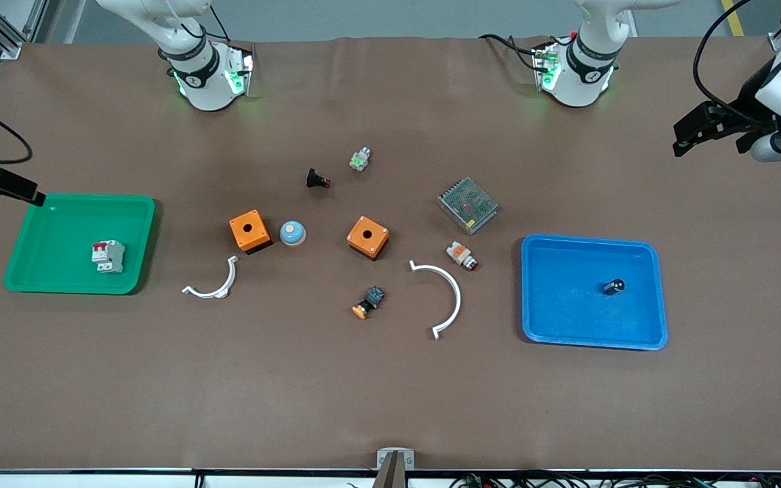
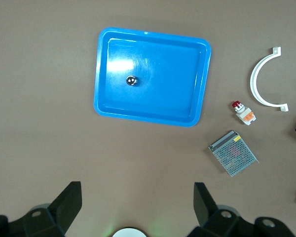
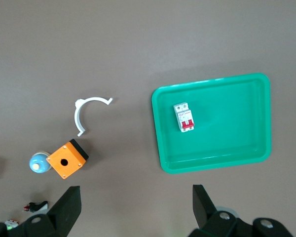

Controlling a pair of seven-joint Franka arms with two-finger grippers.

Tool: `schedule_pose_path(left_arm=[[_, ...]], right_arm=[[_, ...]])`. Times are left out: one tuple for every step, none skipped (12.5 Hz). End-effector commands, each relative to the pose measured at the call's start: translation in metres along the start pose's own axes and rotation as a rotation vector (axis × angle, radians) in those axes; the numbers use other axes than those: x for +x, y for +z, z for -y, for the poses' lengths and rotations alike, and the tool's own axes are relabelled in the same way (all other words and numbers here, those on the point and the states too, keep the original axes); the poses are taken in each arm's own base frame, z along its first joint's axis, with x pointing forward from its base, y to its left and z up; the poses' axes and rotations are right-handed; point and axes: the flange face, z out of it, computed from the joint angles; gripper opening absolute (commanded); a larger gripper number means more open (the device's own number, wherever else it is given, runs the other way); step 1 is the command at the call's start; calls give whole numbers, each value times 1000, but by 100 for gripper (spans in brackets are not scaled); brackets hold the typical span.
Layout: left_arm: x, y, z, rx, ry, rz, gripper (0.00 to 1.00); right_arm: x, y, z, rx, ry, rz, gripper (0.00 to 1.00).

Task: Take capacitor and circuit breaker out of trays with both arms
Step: 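Reach the right gripper to the breaker while the left gripper reaches the capacitor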

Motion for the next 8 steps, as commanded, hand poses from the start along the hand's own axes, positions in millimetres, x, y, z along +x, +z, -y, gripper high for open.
schedule_pose_path(left_arm=[[3,-5,2,11,-1,-9,100],[7,0,3,12,1,0,100],[13,8,4,38,2,12,100],[23,13,5,50,7,16,100],[32,24,6,48,6,35,100],[40,38,4,49,10,53,100],[51,61,3,48,13,70,100],[58,89,3,48,8,80,100]], right_arm=[[-25,-39,3,-5,-13,-62,100],[-29,-43,7,-4,-21,-70,100],[-30,-46,7,-4,-21,-78,100],[-30,-47,7,-3,-21,-81,100],[-28,-41,4,-4,-17,-73,100],[-26,-30,-2,-6,-8,-52,100],[-21,-9,-12,-7,9,-17,100],[-15,21,-20,-9,23,10,100]])
